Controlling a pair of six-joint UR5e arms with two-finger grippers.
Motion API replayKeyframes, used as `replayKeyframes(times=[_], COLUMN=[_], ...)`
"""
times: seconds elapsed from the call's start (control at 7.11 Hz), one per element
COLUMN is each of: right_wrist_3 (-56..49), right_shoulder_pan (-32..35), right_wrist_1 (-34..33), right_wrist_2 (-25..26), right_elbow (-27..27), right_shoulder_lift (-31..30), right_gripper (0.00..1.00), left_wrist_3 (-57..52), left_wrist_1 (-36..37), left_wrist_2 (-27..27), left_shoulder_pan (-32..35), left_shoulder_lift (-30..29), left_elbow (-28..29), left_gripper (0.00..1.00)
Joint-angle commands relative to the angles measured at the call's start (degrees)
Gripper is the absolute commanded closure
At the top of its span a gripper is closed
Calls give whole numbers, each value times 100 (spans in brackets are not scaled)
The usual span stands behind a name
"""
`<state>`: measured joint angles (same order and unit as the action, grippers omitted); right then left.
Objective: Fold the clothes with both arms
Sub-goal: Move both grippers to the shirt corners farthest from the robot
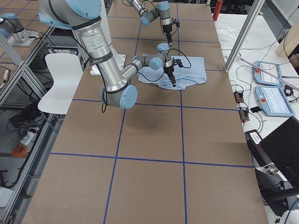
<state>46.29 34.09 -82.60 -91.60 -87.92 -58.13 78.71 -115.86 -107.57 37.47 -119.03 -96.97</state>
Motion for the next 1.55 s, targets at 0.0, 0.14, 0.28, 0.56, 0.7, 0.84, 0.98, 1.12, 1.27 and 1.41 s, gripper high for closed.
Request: replayKeyframes(times=[0.0,0.14,0.28,0.56,0.7,0.84,0.98,1.12,1.27,1.41], right_wrist_3=[-602,-586,-534,-185,122,595,765,732,732,715], right_shoulder_pan=[553,650,660,643,634,486,276,274,273,343], right_wrist_1=[-1,-2,-10,-10,-10,7,-1,25,556,1170], right_wrist_2=[-305,-567,-778,-1270,-1560,-1702,-1651,-1494,-1057,-983], right_elbow=[-338,-453,-732,-1452,-1708,-1789,-1598,-1109,-399,295], right_shoulder_lift=[-636,-638,-656,-927,-1015,-990,-668,-317,78,317], right_gripper=[0,0,0,0,0,0,0,0,0,0], left_wrist_3=[135,136,136,241,450,600,654,655,646,646], left_wrist_1=[19,37,45,89,142,377,432,432,432,432], left_wrist_2=[-9,-9,-18,-44,-10,34,35,43,44,61], left_shoulder_pan=[-12,-12,-3,-64,-247,-380,-433,-434,-434,-434], left_shoulder_lift=[-102,-138,-138,-112,-68,-85,-103,-68,-59,-67], left_elbow=[-23,-32,-49,-189,-321,-444,-515,-533,-533,-533], left_gripper=[0,0,0,0,0,0,0,0,0,0])
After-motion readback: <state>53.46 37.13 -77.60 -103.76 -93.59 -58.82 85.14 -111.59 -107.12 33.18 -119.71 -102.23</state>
